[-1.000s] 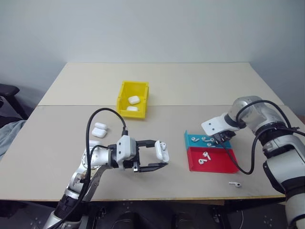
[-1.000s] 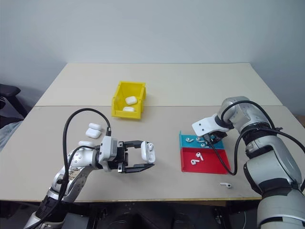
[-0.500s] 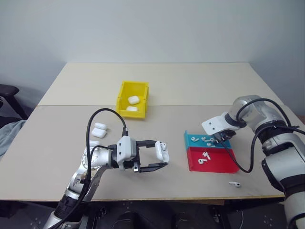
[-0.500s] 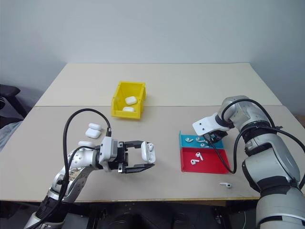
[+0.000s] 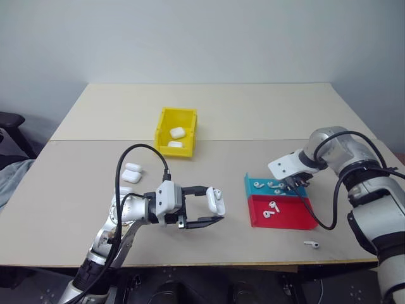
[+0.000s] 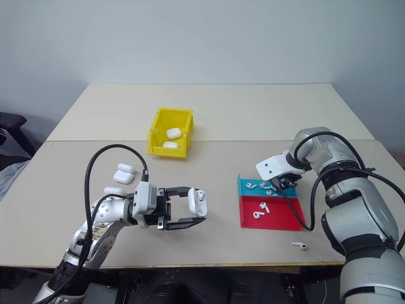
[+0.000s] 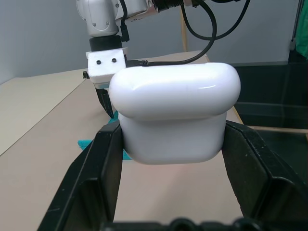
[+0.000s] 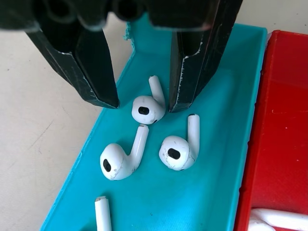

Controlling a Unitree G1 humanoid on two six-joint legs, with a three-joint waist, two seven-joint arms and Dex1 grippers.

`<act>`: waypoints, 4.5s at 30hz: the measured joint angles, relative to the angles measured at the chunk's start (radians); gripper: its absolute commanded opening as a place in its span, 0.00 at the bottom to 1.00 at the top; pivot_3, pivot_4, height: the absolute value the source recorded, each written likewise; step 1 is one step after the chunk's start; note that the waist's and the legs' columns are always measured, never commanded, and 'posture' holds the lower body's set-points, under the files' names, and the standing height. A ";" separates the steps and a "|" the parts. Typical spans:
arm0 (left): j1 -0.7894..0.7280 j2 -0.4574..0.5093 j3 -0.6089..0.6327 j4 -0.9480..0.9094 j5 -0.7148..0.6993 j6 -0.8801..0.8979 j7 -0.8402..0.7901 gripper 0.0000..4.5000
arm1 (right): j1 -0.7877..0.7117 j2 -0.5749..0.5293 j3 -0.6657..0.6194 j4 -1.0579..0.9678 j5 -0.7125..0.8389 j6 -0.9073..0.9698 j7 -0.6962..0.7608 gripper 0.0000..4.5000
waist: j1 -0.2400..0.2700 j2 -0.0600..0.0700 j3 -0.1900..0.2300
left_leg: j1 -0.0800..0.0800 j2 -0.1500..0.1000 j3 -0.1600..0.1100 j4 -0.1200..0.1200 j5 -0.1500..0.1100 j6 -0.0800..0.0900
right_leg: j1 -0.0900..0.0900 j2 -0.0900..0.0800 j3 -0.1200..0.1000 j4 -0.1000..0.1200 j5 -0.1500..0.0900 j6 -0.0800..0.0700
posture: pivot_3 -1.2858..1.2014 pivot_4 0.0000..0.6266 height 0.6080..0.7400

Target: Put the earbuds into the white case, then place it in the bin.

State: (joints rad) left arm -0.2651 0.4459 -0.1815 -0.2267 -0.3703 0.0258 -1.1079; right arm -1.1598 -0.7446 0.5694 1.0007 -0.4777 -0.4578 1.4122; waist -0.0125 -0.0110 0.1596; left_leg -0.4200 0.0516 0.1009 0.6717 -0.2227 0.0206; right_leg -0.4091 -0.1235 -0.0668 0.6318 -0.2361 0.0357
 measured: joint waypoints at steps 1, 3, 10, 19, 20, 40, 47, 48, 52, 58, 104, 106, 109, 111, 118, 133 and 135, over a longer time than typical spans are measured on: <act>0.000 0.000 0.000 0.000 0.002 0.000 0.000 0.62 | 0.000 0.000 0.000 0.000 0.000 0.000 0.000 0.45 | 0.000 0.000 0.000 | 0.000 0.000 0.000 0.000 0.000 0.000 | 0.000 0.000 0.000 0.000 0.000 0.000 | 0.52 0.24 1.00; 0.000 -0.001 0.000 0.000 0.007 -0.001 0.001 0.62 | 0.001 0.000 -0.001 -0.001 0.001 0.000 0.002 0.45 | 0.000 0.000 0.000 | 0.000 0.000 0.000 0.000 0.000 0.000 | 0.000 0.000 0.000 0.000 0.000 0.000 | 0.52 0.24 1.00; 0.000 -0.005 0.000 0.001 0.014 -0.002 0.001 0.62 | 0.008 0.000 -0.008 -0.010 0.010 0.000 0.012 0.45 | 0.000 0.000 0.000 | 0.000 0.000 0.000 0.000 0.000 0.000 | 0.000 0.000 0.000 0.000 0.000 0.000 | 0.52 0.24 1.00; 0.000 -0.010 0.000 0.001 0.014 -0.003 0.004 0.62 | 0.011 -0.001 -0.012 -0.010 0.010 -0.001 0.011 0.45 | 0.000 0.000 0.000 | 0.000 0.000 0.000 0.000 0.000 0.000 | 0.000 0.000 0.000 0.000 0.000 0.000 | 0.52 0.24 1.00; 0.000 -0.010 0.000 0.002 0.015 -0.004 0.004 0.62 | 0.012 -0.001 -0.012 -0.010 0.010 -0.001 0.010 0.45 | 0.000 0.000 0.000 | 0.000 0.000 0.000 0.000 0.000 0.000 | 0.000 0.000 0.000 0.000 0.000 0.000 | 0.52 0.24 1.00; -0.001 -0.018 -0.001 0.008 0.016 -0.006 0.011 0.62 | 0.027 -0.006 -0.032 -0.017 0.011 -0.013 0.018 0.45 | 0.000 0.000 0.000 | 0.000 0.000 0.000 0.000 0.000 0.000 | 0.000 0.000 0.000 0.000 0.000 0.000 | 0.52 0.24 1.00; -0.001 -0.018 -0.003 0.008 0.016 -0.006 0.017 0.62 | 0.032 -0.007 -0.035 -0.031 0.012 -0.015 0.017 0.20 | 0.000 0.000 0.000 | 0.001 0.000 0.000 0.000 0.000 0.000 | 0.001 0.000 0.000 0.000 0.000 0.000 | 0.52 0.24 1.00; -0.001 -0.018 -0.004 0.008 0.016 -0.006 0.017 0.62 | 0.033 -0.007 -0.036 -0.032 0.012 -0.015 0.015 0.20 | 0.000 0.000 0.000 | 0.001 0.000 0.000 0.000 0.000 0.000 | 0.001 0.000 0.000 0.000 0.000 0.000 | 0.52 0.24 1.00; -0.001 -0.018 -0.006 0.007 0.016 -0.006 0.018 0.62 | 0.034 -0.007 -0.036 -0.035 0.012 -0.015 0.018 0.20 | 0.000 0.000 0.000 | 0.001 0.000 0.000 0.000 0.000 0.000 | 0.001 0.000 0.000 0.000 0.000 0.000 | 0.52 0.24 1.00; -0.001 -0.019 -0.007 0.008 0.017 -0.007 0.020 0.62 | 0.034 -0.007 -0.036 -0.038 0.011 -0.015 0.014 0.20 | 0.000 0.000 0.000 | 0.001 0.000 0.000 0.000 0.000 0.000 | 0.001 0.000 0.000 0.000 0.000 0.000 | 0.52 0.24 1.00; -0.300 -0.185 0.013 0.128 -0.143 0.082 -0.029 0.62 | 0.788 0.038 -1.083 -1.670 1.936 1.496 -0.940 0.20 | 0.024 0.001 0.000 | 0.000 -0.002 -0.013 0.003 -0.006 0.010 | 0.005 0.001 -0.002 -0.002 0.001 0.001 | 0.52 0.24 1.00; -0.297 -0.185 0.013 0.128 -0.141 0.081 -0.024 0.62 | 0.794 0.033 -1.048 -1.671 1.936 1.477 -0.941 0.20 | 0.024 0.001 0.000 | 0.000 -0.002 -0.013 0.003 -0.006 0.010 | 0.005 0.000 -0.001 -0.002 0.001 0.001 | 0.52 0.24 1.00; -0.287 -0.186 0.013 0.128 -0.140 0.081 -0.021 0.62 | 0.817 0.014 -1.004 -1.679 1.929 1.449 -0.938 0.20 | 0.024 0.001 0.000 | 0.000 -0.002 -0.013 0.003 -0.006 0.010 | 0.005 0.000 -0.002 -0.002 0.001 0.001 | 0.52 0.24 1.00; -0.285 -0.184 0.013 0.128 -0.140 0.081 -0.020 0.62 | 0.822 0.005 -0.987 -1.678 1.912 1.440 -0.936 0.20 | 0.025 0.001 0.000 | 0.000 -0.002 -0.013 0.003 -0.006 0.010 | 0.005 0.000 -0.002 -0.002 0.001 0.001 | 0.52 0.24 1.00; -0.285 -0.185 0.013 0.125 -0.139 0.080 -0.018 0.62 | 0.836 -0.017 -0.938 -1.674 1.863 1.389 -0.914 0.20 | 0.025 0.000 0.000 | 0.000 -0.002 -0.013 0.003 -0.006 0.010 | 0.005 0.000 -0.002 -0.002 0.001 0.001 | 0.52 0.24 1.00; -0.285 -0.185 0.010 0.126 -0.130 0.079 -0.019 0.62 | 0.896 -0.056 -0.888 -1.718 1.719 1.297 -0.848 0.42 | 0.025 0.000 0.000 | 0.000 -0.002 -0.013 0.003 -0.006 0.010 | 0.005 0.000 -0.002 -0.003 0.001 0.001 | 0.52 0.24 1.00; -0.285 -0.184 0.010 0.128 -0.125 0.078 -0.020 0.62 | 0.898 -0.058 -0.888 -1.718 1.707 1.292 -0.848 0.42 | 0.025 0.000 0.000 | 0.000 -0.002 -0.014 0.003 -0.006 0.010 | 0.005 0.000 -0.002 -0.002 0.001 0.001 | 0.52 0.24 1.00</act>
State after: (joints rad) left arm -0.5496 0.2621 -0.1717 -0.0985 -0.4958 0.1040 -1.1275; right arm -0.2619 -0.8031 -0.3183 -0.7170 1.2296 0.8338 0.5645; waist 0.0128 -0.0107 0.1597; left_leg -0.4202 0.0501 0.0873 0.6749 -0.2287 0.0308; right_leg -0.4040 -0.1231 -0.0684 0.6294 -0.2353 0.0371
